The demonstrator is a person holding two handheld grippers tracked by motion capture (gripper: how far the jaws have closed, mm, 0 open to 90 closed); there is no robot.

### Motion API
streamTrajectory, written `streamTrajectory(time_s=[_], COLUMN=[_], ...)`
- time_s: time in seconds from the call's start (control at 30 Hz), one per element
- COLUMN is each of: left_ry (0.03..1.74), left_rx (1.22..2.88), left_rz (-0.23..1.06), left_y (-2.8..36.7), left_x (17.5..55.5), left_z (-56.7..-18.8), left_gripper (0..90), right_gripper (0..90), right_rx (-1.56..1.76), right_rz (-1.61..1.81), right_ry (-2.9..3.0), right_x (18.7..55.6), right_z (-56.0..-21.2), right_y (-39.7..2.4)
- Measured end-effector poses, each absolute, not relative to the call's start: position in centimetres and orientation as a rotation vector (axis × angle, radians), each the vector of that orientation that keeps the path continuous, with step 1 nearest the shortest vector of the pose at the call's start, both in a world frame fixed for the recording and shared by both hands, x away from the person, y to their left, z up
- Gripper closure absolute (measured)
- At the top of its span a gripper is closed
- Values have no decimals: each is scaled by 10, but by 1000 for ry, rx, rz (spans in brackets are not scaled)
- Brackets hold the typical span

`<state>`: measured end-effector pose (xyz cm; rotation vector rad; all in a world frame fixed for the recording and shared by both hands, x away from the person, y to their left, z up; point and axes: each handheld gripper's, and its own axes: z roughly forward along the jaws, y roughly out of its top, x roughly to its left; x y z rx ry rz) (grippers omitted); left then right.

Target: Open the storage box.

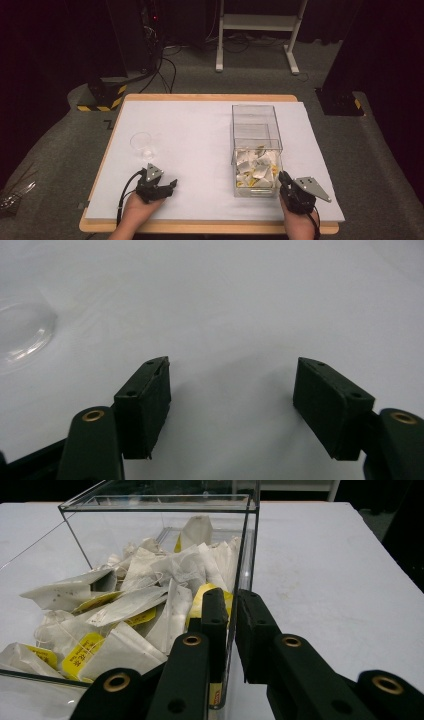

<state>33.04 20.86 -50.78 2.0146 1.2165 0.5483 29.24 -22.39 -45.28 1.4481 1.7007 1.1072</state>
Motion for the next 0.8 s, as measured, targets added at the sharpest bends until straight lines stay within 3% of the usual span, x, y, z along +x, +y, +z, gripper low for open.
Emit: streamTrajectory(time_s=[0.5, 0.8], left_ry=[1214, 1215], left_rx=[2017, 2017], left_rz=[551, 551], left_y=[209, 209], left_x=[331, 330], left_z=[-508, -508], left_gripper=[314, 314], right_gripper=[816, 702], right_rx=[1436, 1426], right_rz=[1108, 1139], right_ry=[1713, 1722], right_x=[290, 294], right_z=[-453, -447], right_y=[-225, -227])
